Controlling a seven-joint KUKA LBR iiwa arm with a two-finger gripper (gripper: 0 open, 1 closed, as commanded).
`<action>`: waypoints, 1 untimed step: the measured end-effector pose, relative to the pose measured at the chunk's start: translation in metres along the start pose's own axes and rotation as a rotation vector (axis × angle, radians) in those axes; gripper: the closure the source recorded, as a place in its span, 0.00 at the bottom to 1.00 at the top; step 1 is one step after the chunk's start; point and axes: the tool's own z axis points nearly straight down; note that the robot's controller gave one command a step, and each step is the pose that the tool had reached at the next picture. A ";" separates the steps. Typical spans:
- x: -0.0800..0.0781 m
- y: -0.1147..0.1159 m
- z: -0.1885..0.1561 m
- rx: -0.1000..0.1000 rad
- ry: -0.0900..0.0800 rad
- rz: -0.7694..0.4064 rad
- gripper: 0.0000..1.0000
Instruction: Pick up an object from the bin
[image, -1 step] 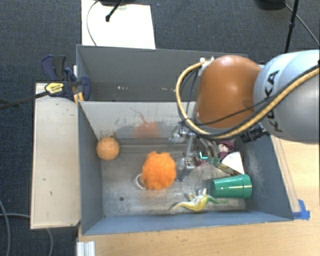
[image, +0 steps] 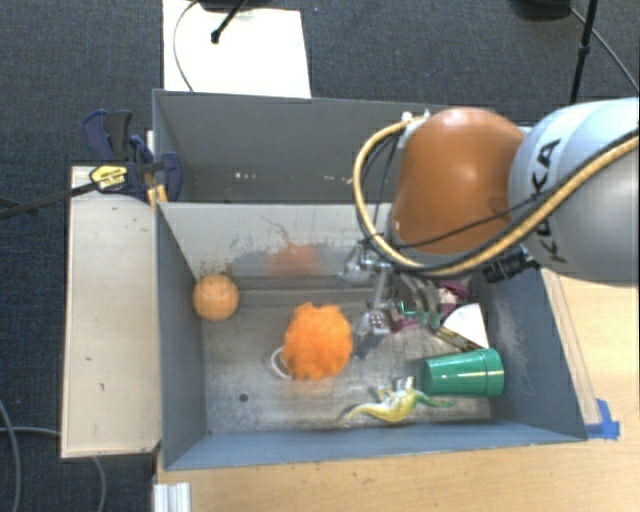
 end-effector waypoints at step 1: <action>0.002 0.006 0.035 0.000 -0.007 -0.055 0.00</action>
Offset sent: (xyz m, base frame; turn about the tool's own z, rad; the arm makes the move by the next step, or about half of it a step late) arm -0.0195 -0.0005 -0.1555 -0.2641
